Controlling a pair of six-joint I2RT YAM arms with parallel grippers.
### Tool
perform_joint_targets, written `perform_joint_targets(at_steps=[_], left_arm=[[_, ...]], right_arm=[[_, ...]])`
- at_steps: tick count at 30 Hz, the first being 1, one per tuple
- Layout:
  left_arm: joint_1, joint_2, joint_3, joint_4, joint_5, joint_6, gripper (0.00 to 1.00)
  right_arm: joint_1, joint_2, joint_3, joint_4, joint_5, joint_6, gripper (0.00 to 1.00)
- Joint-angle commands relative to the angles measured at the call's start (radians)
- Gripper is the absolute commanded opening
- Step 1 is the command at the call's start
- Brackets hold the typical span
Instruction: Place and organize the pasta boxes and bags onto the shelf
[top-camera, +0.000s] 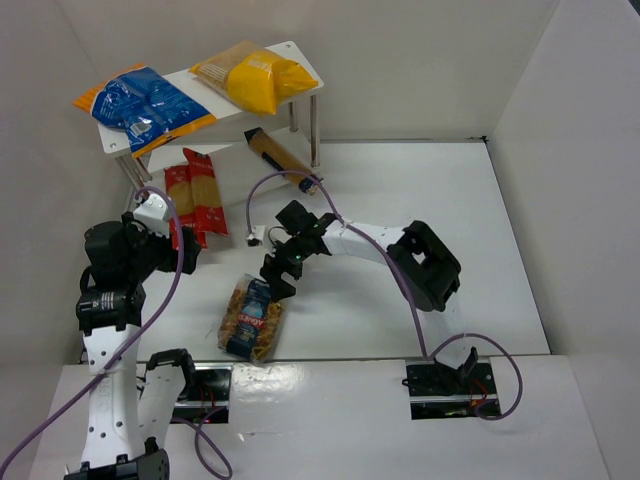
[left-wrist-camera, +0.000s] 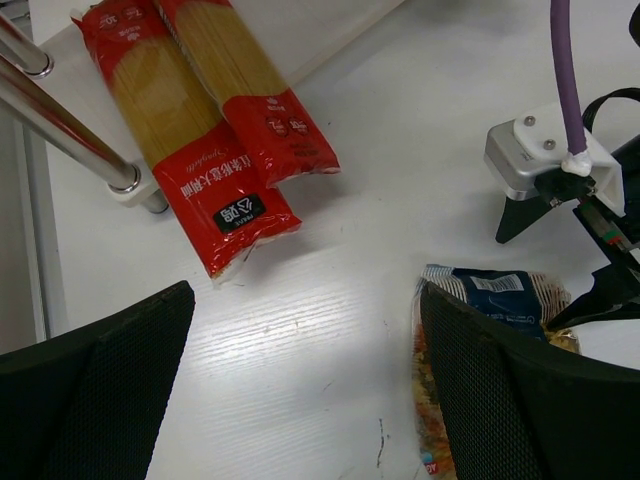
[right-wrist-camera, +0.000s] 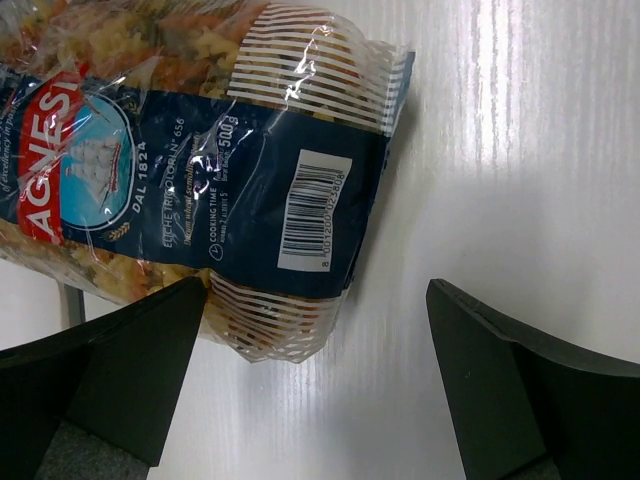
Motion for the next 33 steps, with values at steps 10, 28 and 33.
perform_joint_targets(at_steps=[10,28,33], left_arm=[[0.006,-0.003,-0.004,0.031,0.025,0.006,0.99],[0.006,-0.003,-0.004,0.031,0.044,0.015,0.99],[0.006,-0.012,-0.004,0.022,0.064,0.015,0.99]], right_arm=[[0.099,0.103,0.077,-0.169,-0.088,-0.150,0.96],[-0.048,-0.156,0.186,-0.386,-0.295,-0.176,0.00],[-0.189,-0.252,0.155,-0.384,-0.435,-0.129,0.00]])
